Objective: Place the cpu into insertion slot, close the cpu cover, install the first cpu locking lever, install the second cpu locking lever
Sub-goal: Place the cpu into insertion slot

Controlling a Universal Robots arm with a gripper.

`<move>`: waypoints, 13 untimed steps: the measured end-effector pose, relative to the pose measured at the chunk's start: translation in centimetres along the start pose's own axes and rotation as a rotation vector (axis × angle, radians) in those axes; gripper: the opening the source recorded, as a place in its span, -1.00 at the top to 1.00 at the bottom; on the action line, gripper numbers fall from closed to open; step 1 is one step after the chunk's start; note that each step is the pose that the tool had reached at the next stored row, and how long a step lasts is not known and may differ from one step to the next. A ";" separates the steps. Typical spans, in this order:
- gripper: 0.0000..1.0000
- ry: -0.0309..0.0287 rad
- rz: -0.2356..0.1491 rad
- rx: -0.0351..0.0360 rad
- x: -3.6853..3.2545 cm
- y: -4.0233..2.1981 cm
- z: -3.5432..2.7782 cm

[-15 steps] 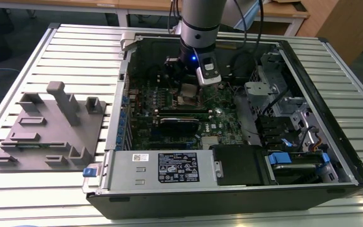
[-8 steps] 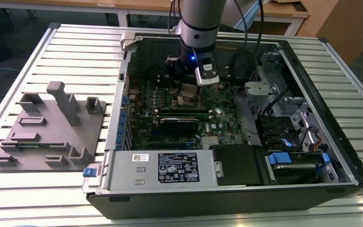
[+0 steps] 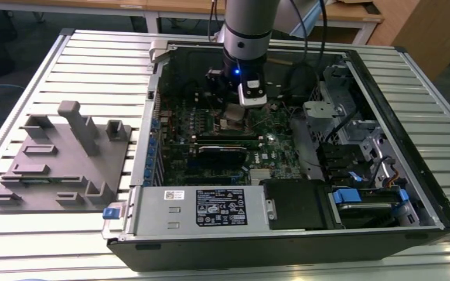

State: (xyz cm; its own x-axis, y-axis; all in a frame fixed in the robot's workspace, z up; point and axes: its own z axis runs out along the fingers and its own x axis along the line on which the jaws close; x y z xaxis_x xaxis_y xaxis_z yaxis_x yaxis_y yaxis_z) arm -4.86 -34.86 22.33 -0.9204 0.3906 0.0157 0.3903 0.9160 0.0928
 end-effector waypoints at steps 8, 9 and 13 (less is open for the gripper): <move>-0.08 -0.0079 0.077 -0.0016 0.00 0.00 0.03; -0.08 -0.0086 0.084 -0.0017 0.00 0.00 0.03; -0.08 -0.0108 0.105 -0.0021 0.01 -0.01 0.04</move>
State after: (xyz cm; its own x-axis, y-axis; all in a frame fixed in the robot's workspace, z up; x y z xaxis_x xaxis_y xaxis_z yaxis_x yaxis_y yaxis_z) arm -4.88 -34.86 22.29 -0.8742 0.4853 0.0147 0.4845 0.8698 0.0933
